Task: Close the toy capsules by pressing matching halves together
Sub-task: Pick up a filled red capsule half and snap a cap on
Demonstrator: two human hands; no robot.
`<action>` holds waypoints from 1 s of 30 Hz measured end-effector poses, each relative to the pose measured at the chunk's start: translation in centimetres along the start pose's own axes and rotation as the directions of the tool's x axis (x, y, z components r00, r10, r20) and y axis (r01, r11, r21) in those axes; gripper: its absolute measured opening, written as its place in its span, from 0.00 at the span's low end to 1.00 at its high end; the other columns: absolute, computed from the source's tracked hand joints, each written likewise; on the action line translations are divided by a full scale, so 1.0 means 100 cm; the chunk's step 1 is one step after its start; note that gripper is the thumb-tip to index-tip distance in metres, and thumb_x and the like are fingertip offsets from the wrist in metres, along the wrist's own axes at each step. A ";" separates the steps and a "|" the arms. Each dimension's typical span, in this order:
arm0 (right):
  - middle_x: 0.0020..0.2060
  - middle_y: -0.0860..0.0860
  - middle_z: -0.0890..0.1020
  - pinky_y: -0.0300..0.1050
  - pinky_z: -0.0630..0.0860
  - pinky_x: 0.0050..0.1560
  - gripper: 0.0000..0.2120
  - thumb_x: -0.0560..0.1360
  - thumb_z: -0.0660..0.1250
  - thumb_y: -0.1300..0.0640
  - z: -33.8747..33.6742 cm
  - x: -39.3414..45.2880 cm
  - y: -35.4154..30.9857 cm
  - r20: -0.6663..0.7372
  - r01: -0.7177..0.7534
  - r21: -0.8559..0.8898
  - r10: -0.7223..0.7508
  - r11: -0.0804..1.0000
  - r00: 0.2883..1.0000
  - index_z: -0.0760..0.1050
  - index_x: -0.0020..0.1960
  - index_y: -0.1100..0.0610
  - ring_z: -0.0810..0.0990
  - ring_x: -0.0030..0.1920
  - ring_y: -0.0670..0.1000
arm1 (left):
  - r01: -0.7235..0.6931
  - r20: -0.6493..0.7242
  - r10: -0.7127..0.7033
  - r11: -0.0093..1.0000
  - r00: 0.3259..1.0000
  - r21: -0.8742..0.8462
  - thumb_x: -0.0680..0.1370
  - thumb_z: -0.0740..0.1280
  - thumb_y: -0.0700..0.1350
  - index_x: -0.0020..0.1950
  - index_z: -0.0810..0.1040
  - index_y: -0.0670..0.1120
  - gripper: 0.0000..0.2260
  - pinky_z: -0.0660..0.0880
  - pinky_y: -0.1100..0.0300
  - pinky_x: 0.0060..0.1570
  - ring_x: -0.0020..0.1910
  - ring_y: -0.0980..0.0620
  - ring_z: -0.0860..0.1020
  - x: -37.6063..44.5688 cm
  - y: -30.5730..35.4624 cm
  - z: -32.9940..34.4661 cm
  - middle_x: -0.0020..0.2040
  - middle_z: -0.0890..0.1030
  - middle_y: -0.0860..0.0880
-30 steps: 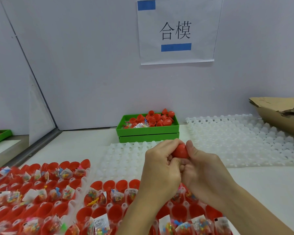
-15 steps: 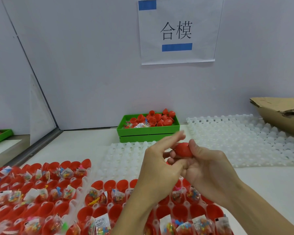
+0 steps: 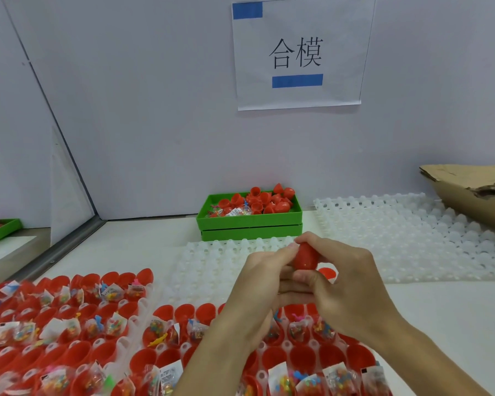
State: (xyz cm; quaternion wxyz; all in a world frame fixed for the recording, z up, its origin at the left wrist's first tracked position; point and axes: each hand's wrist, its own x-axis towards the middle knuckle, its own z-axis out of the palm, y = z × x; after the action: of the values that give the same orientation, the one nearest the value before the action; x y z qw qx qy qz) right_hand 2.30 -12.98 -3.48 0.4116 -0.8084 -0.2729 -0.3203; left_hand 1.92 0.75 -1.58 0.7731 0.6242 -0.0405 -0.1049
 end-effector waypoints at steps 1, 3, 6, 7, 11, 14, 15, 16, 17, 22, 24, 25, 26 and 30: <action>0.37 0.43 0.82 0.34 0.76 0.43 0.13 0.68 0.68 0.64 0.000 0.000 0.000 0.006 0.002 0.003 -0.002 1.000 1.000 0.80 0.52 0.58 0.80 0.41 0.42 | -0.008 0.001 0.008 1.000 1.000 0.011 0.82 0.63 0.46 0.48 0.83 0.36 0.15 0.81 0.56 0.38 0.39 0.44 0.85 0.001 -0.001 0.000 0.37 0.84 0.40; 0.37 0.43 0.82 0.36 0.77 0.42 0.11 0.69 0.68 0.63 -0.002 0.000 0.000 0.018 0.005 0.000 -0.005 1.000 1.000 0.79 0.51 0.57 0.80 0.41 0.43 | -0.017 0.001 0.017 1.000 1.000 0.015 0.82 0.63 0.46 0.50 0.82 0.35 0.15 0.81 0.56 0.39 0.39 0.44 0.85 0.001 -0.002 0.000 0.38 0.84 0.39; 0.40 0.43 0.83 0.35 0.77 0.47 0.13 0.71 0.71 0.66 -0.004 0.001 0.002 0.049 -0.004 0.008 0.003 1.000 0.999 0.80 0.53 0.56 0.81 0.44 0.43 | -0.031 0.013 0.032 0.999 0.999 -0.028 0.82 0.64 0.45 0.46 0.84 0.37 0.14 0.81 0.55 0.39 0.40 0.43 0.85 0.001 -0.003 -0.001 0.39 0.84 0.37; 0.43 0.42 0.83 0.33 0.77 0.49 0.16 0.71 0.72 0.68 -0.004 0.001 0.003 0.053 -0.019 0.014 0.018 1.000 0.998 0.79 0.56 0.55 0.81 0.47 0.42 | -0.038 0.023 0.039 0.998 0.999 -0.049 0.82 0.64 0.45 0.45 0.85 0.38 0.14 0.81 0.55 0.39 0.41 0.43 0.85 0.001 -0.003 -0.001 0.40 0.84 0.37; 0.57 0.34 0.79 0.28 0.72 0.60 0.30 0.73 0.73 0.63 -0.004 0.002 0.003 0.101 -0.120 0.107 0.109 0.987 0.989 0.70 0.70 0.46 0.77 0.59 0.34 | -0.053 0.044 0.058 0.993 0.997 -0.104 0.81 0.64 0.46 0.51 0.83 0.38 0.13 0.81 0.55 0.42 0.43 0.44 0.84 0.004 -0.006 -0.002 0.44 0.85 0.38; 0.64 0.31 0.73 0.28 0.72 0.60 0.38 0.74 0.74 0.58 -0.004 0.000 0.005 0.179 -0.222 0.135 0.197 0.966 0.964 0.60 0.77 0.40 0.72 0.64 0.31 | -0.088 -0.071 0.080 0.989 0.994 -0.119 0.78 0.69 0.46 0.54 0.80 0.38 0.12 0.81 0.57 0.40 0.42 0.45 0.85 0.006 -0.005 -0.002 0.45 0.85 0.39; 0.63 0.31 0.74 0.28 0.73 0.58 0.37 0.74 0.73 0.58 -0.005 0.000 0.006 0.170 -0.246 0.126 0.223 0.961 0.960 0.60 0.76 0.41 0.72 0.63 0.30 | -0.124 -0.137 0.108 0.987 0.985 -0.107 0.77 0.70 0.46 0.54 0.79 0.39 0.12 0.81 0.59 0.39 0.41 0.45 0.85 0.006 -0.004 -0.002 0.44 0.86 0.41; 0.61 0.33 0.76 0.29 0.75 0.55 0.34 0.75 0.72 0.58 -0.005 0.001 0.006 0.143 -0.268 0.124 0.251 0.955 0.958 0.63 0.75 0.41 0.74 0.61 0.31 | -0.173 -0.208 0.157 0.983 0.966 -0.062 0.76 0.72 0.45 0.54 0.78 0.40 0.12 0.81 0.60 0.38 0.40 0.46 0.85 0.006 -0.004 -0.003 0.43 0.86 0.42; 0.57 0.36 0.79 0.30 0.77 0.52 0.29 0.75 0.71 0.59 -0.006 0.002 0.007 0.111 -0.297 0.136 0.284 0.945 0.952 0.68 0.73 0.43 0.78 0.57 0.34 | -0.227 -0.275 0.226 0.974 0.935 0.030 0.75 0.73 0.45 0.53 0.78 0.42 0.11 0.81 0.61 0.38 0.39 0.48 0.85 0.006 -0.005 -0.004 0.42 0.86 0.44; 0.44 0.44 0.86 0.37 0.82 0.47 0.12 0.78 0.68 0.58 -0.004 0.005 0.001 0.113 -0.421 0.335 0.408 0.843 0.906 0.79 0.60 0.48 0.85 0.45 0.42 | -0.395 -0.244 0.613 0.714 0.751 0.578 0.72 0.77 0.45 0.45 0.74 0.56 0.13 0.78 0.69 0.36 0.41 0.60 0.82 0.005 -0.011 -0.005 0.40 0.81 0.57; 0.44 0.43 0.86 0.35 0.81 0.45 0.10 0.77 0.69 0.59 0.000 0.004 -0.003 0.117 -0.423 0.421 0.414 0.802 0.903 0.80 0.57 0.48 0.85 0.45 0.43 | -0.403 -0.140 0.675 0.580 0.724 0.708 0.72 0.77 0.43 0.45 0.73 0.57 0.15 0.77 0.69 0.36 0.43 0.59 0.80 0.007 -0.014 -0.003 0.41 0.78 0.57; 0.44 0.42 0.86 0.34 0.81 0.43 0.10 0.76 0.70 0.59 0.003 0.004 -0.004 0.108 -0.422 0.445 0.421 0.790 0.901 0.80 0.55 0.48 0.85 0.45 0.43 | -0.394 -0.100 0.692 0.517 0.715 0.760 0.72 0.76 0.41 0.46 0.72 0.57 0.15 0.78 0.69 0.38 0.43 0.58 0.79 0.007 -0.015 -0.002 0.43 0.77 0.57; 0.43 0.41 0.86 0.33 0.80 0.42 0.10 0.76 0.70 0.60 0.004 0.003 -0.004 0.091 -0.421 0.460 0.430 0.781 0.898 0.81 0.54 0.48 0.85 0.45 0.42 | -0.391 -0.071 0.700 0.476 0.710 0.788 0.72 0.76 0.41 0.47 0.72 0.57 0.16 0.78 0.68 0.39 0.43 0.58 0.78 0.007 -0.016 -0.001 0.44 0.77 0.56; 0.42 0.40 0.86 0.32 0.80 0.44 0.10 0.75 0.72 0.60 0.003 0.003 -0.001 0.024 -0.418 0.485 0.466 0.768 0.885 0.81 0.51 0.45 0.85 0.45 0.41 | -0.453 -0.079 0.644 0.614 0.761 0.646 0.73 0.76 0.41 0.49 0.75 0.57 0.14 0.80 0.67 0.42 0.46 0.60 0.81 0.004 -0.012 -0.001 0.43 0.80 0.58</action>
State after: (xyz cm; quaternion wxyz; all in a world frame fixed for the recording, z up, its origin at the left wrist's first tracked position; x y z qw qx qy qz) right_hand 2.55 -12.62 -3.33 0.6741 -0.7063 -0.1248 -0.1764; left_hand 2.21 0.49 -2.80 0.5291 0.7965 -0.1432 0.2552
